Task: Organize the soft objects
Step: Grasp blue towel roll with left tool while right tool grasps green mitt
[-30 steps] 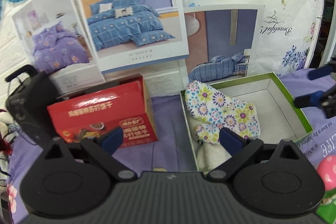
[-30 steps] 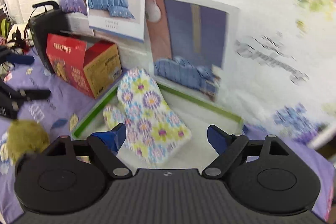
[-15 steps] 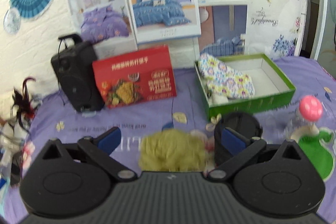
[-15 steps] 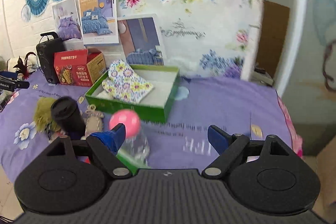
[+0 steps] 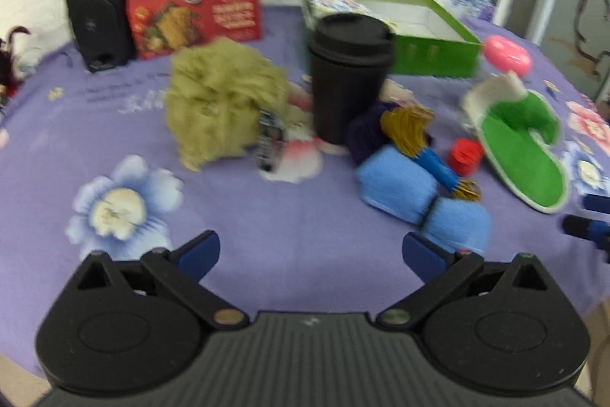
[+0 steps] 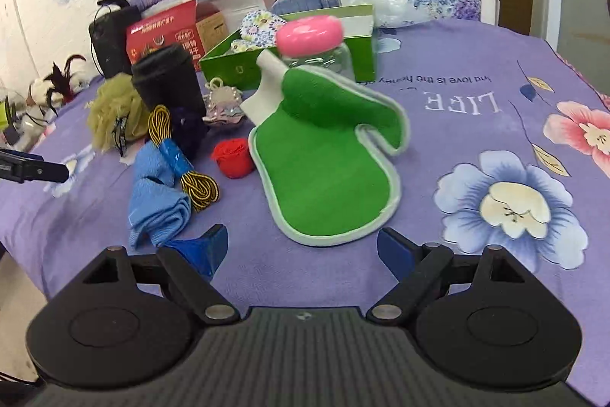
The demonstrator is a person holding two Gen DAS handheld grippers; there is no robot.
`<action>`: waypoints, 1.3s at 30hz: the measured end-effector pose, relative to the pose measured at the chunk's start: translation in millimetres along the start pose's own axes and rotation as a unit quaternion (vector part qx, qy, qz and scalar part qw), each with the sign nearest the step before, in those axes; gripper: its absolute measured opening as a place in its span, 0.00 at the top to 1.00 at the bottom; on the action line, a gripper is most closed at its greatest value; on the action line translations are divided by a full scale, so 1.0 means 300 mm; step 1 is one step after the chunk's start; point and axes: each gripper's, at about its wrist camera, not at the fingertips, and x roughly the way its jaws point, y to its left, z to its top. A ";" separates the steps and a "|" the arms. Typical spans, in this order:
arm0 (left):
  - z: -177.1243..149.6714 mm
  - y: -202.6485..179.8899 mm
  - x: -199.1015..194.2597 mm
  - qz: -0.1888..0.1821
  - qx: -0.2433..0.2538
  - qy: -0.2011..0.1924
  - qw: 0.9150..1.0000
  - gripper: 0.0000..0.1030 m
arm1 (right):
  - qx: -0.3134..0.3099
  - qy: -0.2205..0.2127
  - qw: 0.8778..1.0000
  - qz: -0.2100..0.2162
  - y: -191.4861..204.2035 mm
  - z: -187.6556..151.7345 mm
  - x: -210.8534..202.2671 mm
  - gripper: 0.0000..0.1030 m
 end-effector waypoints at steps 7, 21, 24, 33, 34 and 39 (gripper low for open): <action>0.071 -0.174 0.100 -0.042 -0.003 0.013 0.999 0.01 | 0.033 -0.009 0.999 0.025 -0.021 0.002 0.021 0.30; 0.055 -0.112 0.285 -0.022 -0.040 0.096 0.994 0.00 | 0.055 -0.003 0.998 0.036 -0.064 0.016 0.052 0.30; 0.041 -0.027 0.247 0.017 -0.037 0.097 0.994 0.00 | 0.037 0.001 0.999 0.029 -0.049 0.026 0.060 0.30; 0.053 -0.013 0.141 -0.042 -0.018 0.056 0.997 0.01 | 0.020 -0.003 1.000 0.018 -0.053 0.066 0.074 0.29; 0.057 -0.036 0.150 -0.047 -0.015 0.054 0.997 0.01 | 0.019 -0.002 1.000 0.013 -0.055 0.073 0.078 0.29; 0.066 -0.113 0.241 -0.008 0.007 0.063 0.998 0.01 | 0.004 0.001 1.000 0.007 -0.051 0.082 0.067 0.29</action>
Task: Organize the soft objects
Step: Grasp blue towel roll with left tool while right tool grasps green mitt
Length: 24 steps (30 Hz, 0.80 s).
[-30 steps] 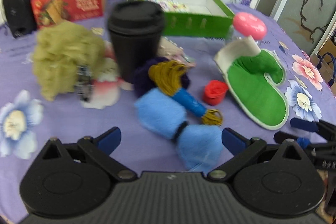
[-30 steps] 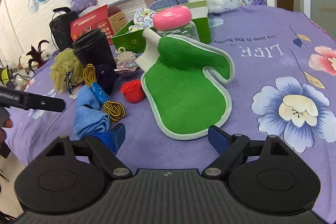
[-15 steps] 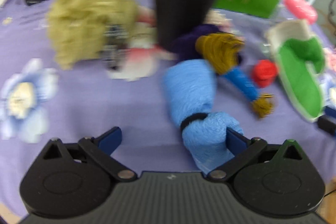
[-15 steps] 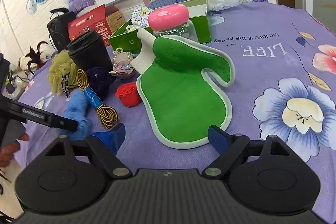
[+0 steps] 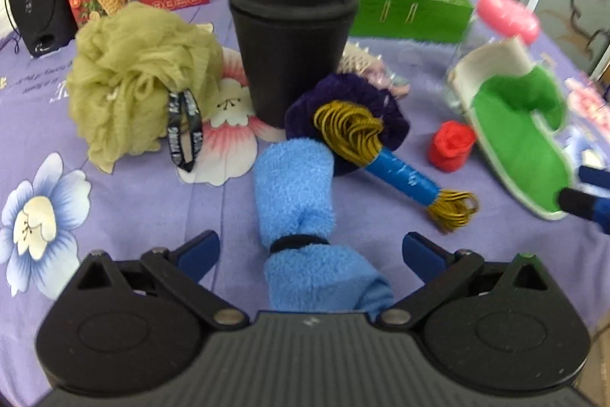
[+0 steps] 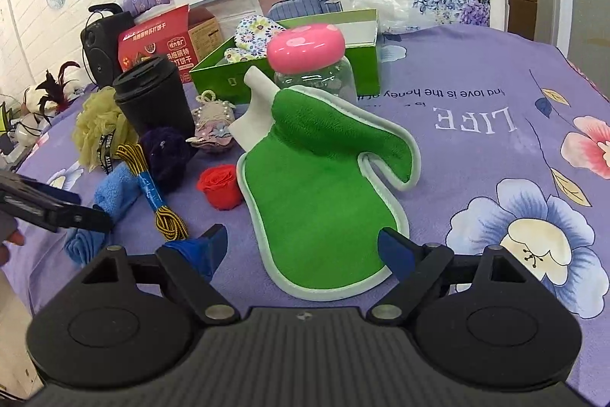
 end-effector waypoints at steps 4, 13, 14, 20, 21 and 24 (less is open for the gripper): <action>-0.010 0.018 0.056 0.008 -0.003 0.017 1.000 0.02 | -0.023 0.014 1.000 -0.014 0.006 0.005 0.019 0.29; -0.018 0.012 0.052 0.014 0.014 0.014 1.000 0.01 | -0.079 0.037 0.994 -0.065 -0.016 0.056 0.115 0.29; -0.018 0.011 0.052 0.015 0.015 0.014 1.000 0.01 | -0.068 0.045 0.995 -0.059 -0.035 0.061 0.126 0.29; -0.010 0.014 0.067 0.014 0.023 0.015 1.000 0.00 | -0.013 0.067 0.997 0.043 -0.079 0.090 0.176 0.28; -0.007 0.013 0.071 0.014 0.025 0.016 0.999 0.00 | -0.016 0.067 0.996 0.052 -0.073 0.094 0.177 0.29; -0.003 0.016 0.076 0.012 0.028 0.017 0.999 0.00 | -0.024 0.076 0.994 0.068 -0.048 0.105 0.195 0.29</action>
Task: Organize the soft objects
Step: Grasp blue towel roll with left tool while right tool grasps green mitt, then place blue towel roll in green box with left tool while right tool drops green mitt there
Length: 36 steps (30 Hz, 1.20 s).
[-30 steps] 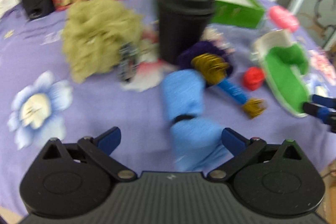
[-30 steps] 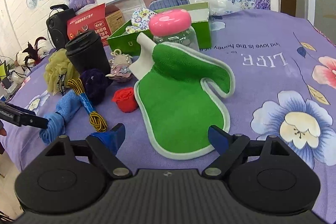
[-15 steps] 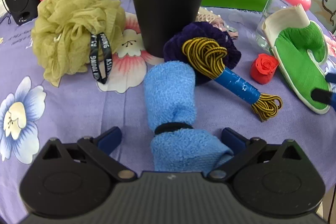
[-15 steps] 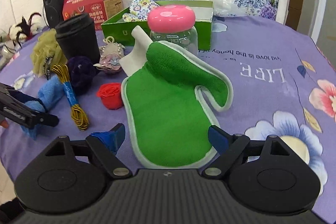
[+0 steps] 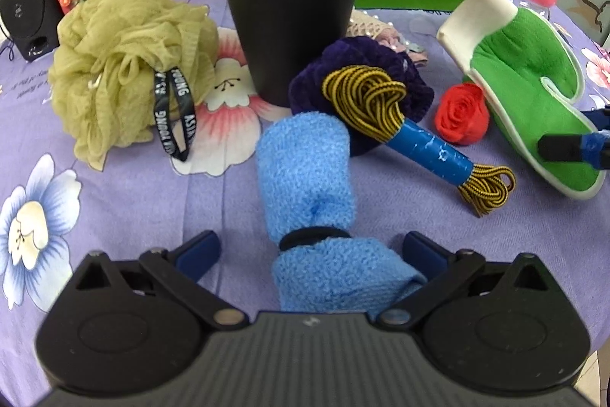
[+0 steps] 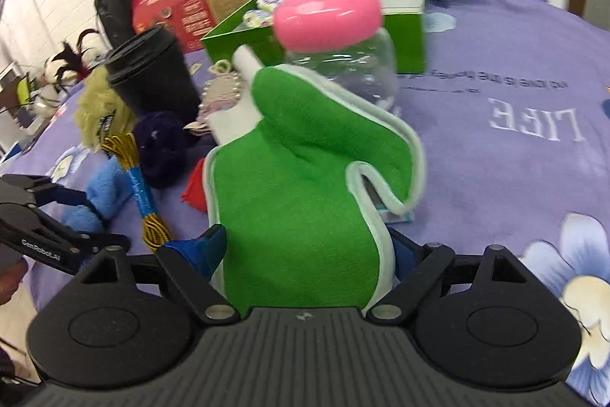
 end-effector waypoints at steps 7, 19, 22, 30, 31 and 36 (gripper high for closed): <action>0.005 0.000 0.006 0.000 0.007 0.001 1.000 0.00 | -0.112 0.036 0.992 -0.035 0.122 -0.012 0.075 0.25; 0.002 0.016 -0.046 -0.009 0.007 -0.014 1.000 0.71 | -0.075 -0.017 0.995 -0.070 0.128 -0.060 0.080 0.24; -0.003 0.030 -0.069 -0.004 -0.013 -0.013 1.000 0.71 | -0.074 -0.031 0.994 -0.073 0.133 -0.072 0.073 0.46; -0.042 0.056 -0.185 -0.006 -0.036 -0.023 0.999 0.71 | -0.018 -0.077 0.996 -0.047 0.123 -0.150 -0.145 0.80; -0.036 0.060 -0.201 -0.008 -0.037 -0.026 0.999 0.71 | -0.015 -0.088 0.995 -0.045 0.128 -0.158 -0.181 0.80; 0.008 0.075 -0.305 -0.029 -0.040 -0.053 0.997 0.71 | -0.024 -0.138 0.990 -0.037 0.158 -0.154 -0.316 0.80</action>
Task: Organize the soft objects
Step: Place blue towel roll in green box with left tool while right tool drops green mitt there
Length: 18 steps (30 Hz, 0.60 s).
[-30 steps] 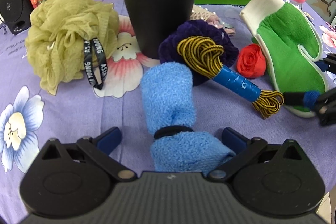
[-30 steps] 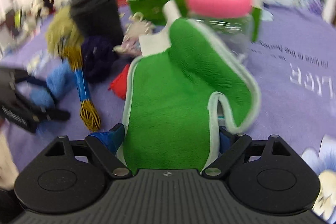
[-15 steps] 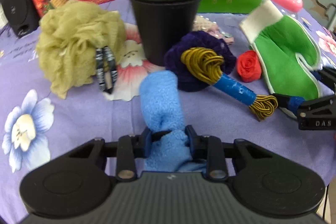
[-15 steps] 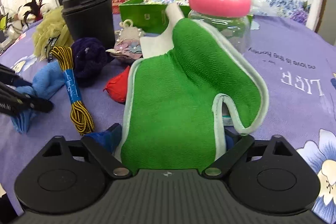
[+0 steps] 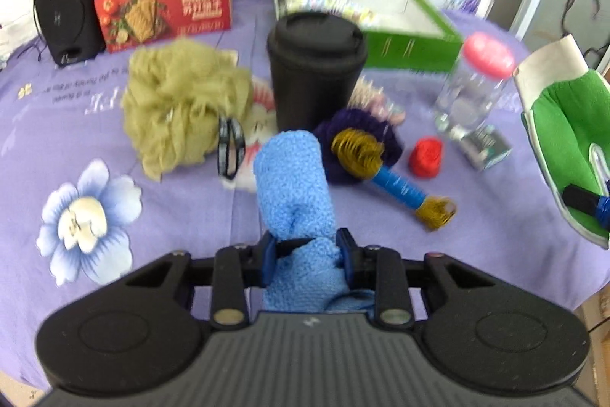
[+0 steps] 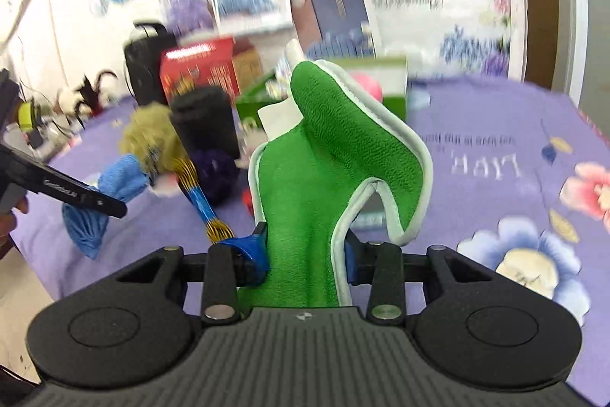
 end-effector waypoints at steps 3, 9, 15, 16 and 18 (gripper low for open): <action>0.056 -0.004 -0.044 0.001 0.004 -0.017 1.000 0.71 | 0.019 -0.024 0.999 0.027 -0.018 0.047 -0.024 0.79; 0.293 -0.043 -0.068 -0.004 0.030 -0.048 0.998 0.71 | 0.021 -0.051 0.997 0.050 -0.120 0.290 0.041 0.79; 0.652 -0.095 0.063 -0.017 0.040 -0.070 0.997 0.71 | -0.009 -0.032 0.999 0.034 -0.225 0.591 0.273 0.79; 0.710 -0.105 0.099 -0.020 0.042 -0.071 0.996 0.71 | -0.011 -0.024 0.999 0.032 -0.243 0.631 0.326 0.79; 0.808 -0.116 0.177 -0.019 0.039 -0.070 0.997 0.71 | -0.016 -0.001 0.999 0.034 -0.273 0.681 0.430 0.79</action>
